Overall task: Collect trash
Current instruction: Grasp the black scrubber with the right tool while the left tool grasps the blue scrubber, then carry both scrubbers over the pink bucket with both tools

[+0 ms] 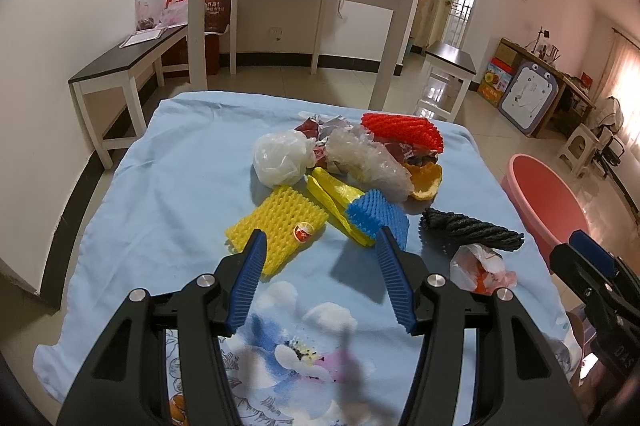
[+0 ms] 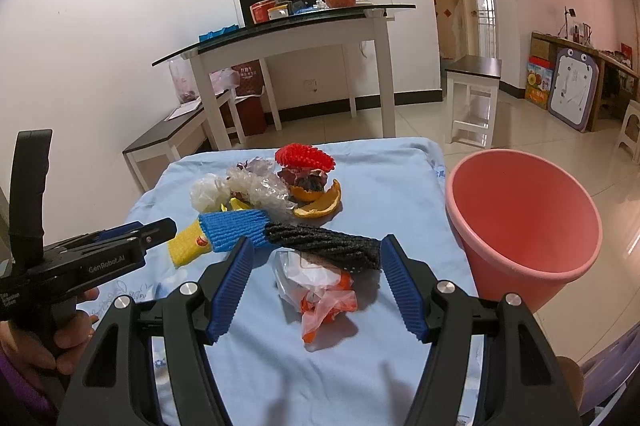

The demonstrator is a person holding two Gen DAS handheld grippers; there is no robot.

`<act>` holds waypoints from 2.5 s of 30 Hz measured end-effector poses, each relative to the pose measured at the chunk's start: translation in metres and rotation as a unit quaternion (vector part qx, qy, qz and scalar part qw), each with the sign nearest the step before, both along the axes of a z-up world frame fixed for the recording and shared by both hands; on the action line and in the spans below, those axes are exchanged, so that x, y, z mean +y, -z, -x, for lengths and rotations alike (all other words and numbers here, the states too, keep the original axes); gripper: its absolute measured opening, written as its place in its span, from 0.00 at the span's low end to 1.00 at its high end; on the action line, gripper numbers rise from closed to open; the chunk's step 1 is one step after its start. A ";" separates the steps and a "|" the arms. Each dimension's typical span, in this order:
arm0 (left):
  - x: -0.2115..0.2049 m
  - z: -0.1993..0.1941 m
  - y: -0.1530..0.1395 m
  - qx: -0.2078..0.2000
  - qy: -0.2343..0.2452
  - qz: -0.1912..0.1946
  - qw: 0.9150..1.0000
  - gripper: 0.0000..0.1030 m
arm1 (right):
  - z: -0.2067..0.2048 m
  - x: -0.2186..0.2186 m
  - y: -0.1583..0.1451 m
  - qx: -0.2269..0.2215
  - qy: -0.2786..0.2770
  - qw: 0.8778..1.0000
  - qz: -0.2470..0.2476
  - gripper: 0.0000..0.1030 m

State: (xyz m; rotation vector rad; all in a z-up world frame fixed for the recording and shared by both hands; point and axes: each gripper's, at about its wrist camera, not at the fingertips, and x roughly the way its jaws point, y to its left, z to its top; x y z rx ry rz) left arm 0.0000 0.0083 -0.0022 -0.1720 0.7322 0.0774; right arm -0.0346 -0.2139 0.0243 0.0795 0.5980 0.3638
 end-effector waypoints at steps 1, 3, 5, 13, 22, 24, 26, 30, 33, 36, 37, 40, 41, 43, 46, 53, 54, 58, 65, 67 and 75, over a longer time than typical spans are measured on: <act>0.001 0.001 0.000 0.000 0.002 0.003 1.000 0.56 | 0.000 0.000 0.000 0.001 0.000 1.000 0.000 0.63; 0.003 0.003 -0.001 -0.001 0.006 0.013 1.000 0.56 | 0.000 -0.001 0.002 0.003 0.000 1.000 0.001 0.63; 0.007 -0.002 0.006 -0.003 0.010 0.022 1.000 0.56 | -0.001 -0.002 0.004 0.006 0.001 1.000 0.000 0.63; 0.014 0.000 0.012 -0.012 0.037 0.057 0.998 0.56 | -0.006 -0.010 0.017 0.023 0.003 1.000 0.000 0.63; 0.006 -0.014 0.014 0.008 0.055 0.085 0.995 0.56 | -0.014 -0.013 0.022 0.034 -0.004 0.999 -0.013 0.62; 0.003 -0.020 0.017 0.015 0.052 0.083 0.995 0.56 | -0.017 -0.015 0.024 0.038 -0.007 0.999 -0.016 0.62; 0.005 -0.024 0.019 0.022 0.051 0.084 0.995 0.56 | -0.021 -0.017 0.025 0.041 -0.012 0.999 -0.022 0.61; 0.001 -0.038 0.024 0.036 0.041 0.081 0.995 0.56 | -0.029 -0.020 0.025 0.047 -0.024 0.998 -0.032 0.61; -0.005 -0.047 0.026 0.042 0.042 0.081 0.995 0.56 | -0.035 -0.021 0.025 0.050 -0.033 0.998 -0.036 0.61; -0.008 -0.055 0.028 0.047 0.044 0.074 0.995 0.56 | -0.042 -0.020 0.026 0.057 -0.048 0.996 -0.043 0.61; -0.008 -0.057 0.029 0.049 0.045 0.072 0.995 0.56 | -0.045 -0.019 0.026 0.060 -0.054 0.996 -0.044 0.62; -0.010 -0.062 0.030 0.050 0.048 0.067 0.995 0.51 | -0.055 -0.013 0.024 0.063 -0.075 0.994 -0.050 0.62; -0.011 -0.063 0.031 0.051 0.050 0.066 0.995 0.44 | -0.056 -0.012 0.023 0.061 -0.078 0.994 -0.046 0.61; -0.012 -0.066 0.032 0.054 0.054 0.065 0.995 0.38 | -0.062 -0.009 0.024 0.055 -0.081 0.995 -0.034 0.61; -0.011 -0.069 0.034 0.056 0.058 0.067 0.994 0.25 | -0.071 -0.010 0.029 0.069 -0.083 0.993 -0.038 0.62; -0.012 -0.065 0.035 0.048 0.066 0.063 0.995 0.07 | -0.076 -0.005 0.045 0.112 -0.109 0.986 -0.056 0.35; -0.012 -0.064 0.034 0.045 0.067 0.061 0.995 0.07 | -0.074 -0.005 0.046 0.114 -0.112 0.986 -0.058 0.24; -0.012 -0.056 0.025 0.032 0.076 0.058 0.995 0.07 | -0.068 -0.009 0.043 0.111 -0.120 0.984 -0.070 0.08; -0.018 -0.036 0.000 0.003 0.094 0.050 0.994 0.06 | -0.053 -0.024 0.023 0.082 -0.115 0.985 -0.097 0.07; -0.020 -0.032 -0.007 -0.006 0.097 0.052 0.994 0.06 | -0.050 -0.030 0.018 0.074 -0.110 0.986 -0.103 0.07; -0.041 -0.026 -0.029 -0.034 0.121 0.059 0.990 0.06 | -0.043 -0.066 -0.007 0.033 -0.061 0.990 -0.119 0.07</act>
